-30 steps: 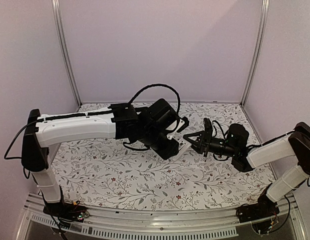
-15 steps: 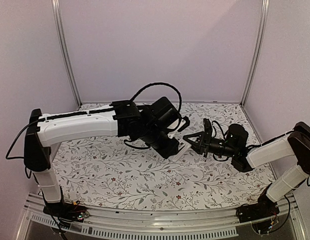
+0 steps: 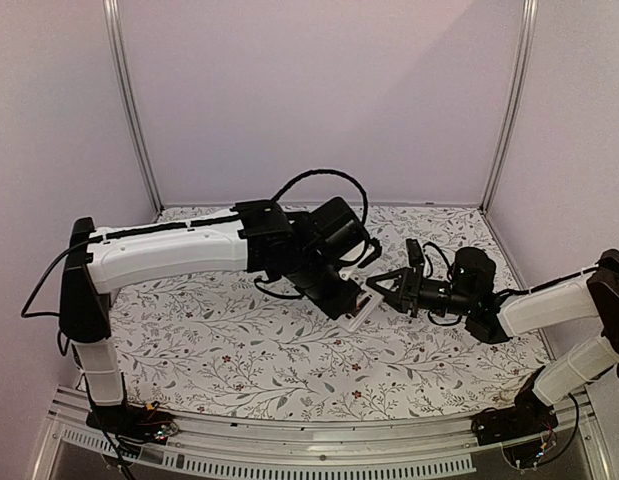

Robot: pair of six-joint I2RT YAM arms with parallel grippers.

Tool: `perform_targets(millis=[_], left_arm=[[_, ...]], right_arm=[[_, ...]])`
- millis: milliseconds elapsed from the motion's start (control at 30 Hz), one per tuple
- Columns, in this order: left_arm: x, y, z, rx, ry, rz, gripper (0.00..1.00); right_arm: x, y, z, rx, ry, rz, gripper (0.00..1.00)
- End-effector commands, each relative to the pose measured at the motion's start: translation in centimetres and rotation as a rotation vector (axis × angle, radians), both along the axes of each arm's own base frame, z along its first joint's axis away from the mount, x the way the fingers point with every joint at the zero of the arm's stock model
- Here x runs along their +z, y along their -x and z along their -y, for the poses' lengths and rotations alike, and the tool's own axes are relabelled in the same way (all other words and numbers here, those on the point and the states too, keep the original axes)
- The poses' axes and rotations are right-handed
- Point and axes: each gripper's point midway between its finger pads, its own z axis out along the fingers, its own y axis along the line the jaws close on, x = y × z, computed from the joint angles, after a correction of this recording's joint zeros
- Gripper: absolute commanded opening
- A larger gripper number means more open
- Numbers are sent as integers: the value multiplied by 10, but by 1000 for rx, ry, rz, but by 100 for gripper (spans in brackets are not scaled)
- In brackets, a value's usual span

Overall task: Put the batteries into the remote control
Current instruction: Load the battery cover onto the remote control without the battery cover.

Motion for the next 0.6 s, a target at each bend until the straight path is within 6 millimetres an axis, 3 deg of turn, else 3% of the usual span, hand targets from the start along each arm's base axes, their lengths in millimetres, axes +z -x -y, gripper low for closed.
perform_targets(millis=[0,567], left_arm=[[-4,1,2,-5,-27,-9,20],[-16,14,3,-25,-40,-53,18]], right_arm=[[14,2,-4,14,-8,52,0],[17,0,1,-25,-2,61,0]])
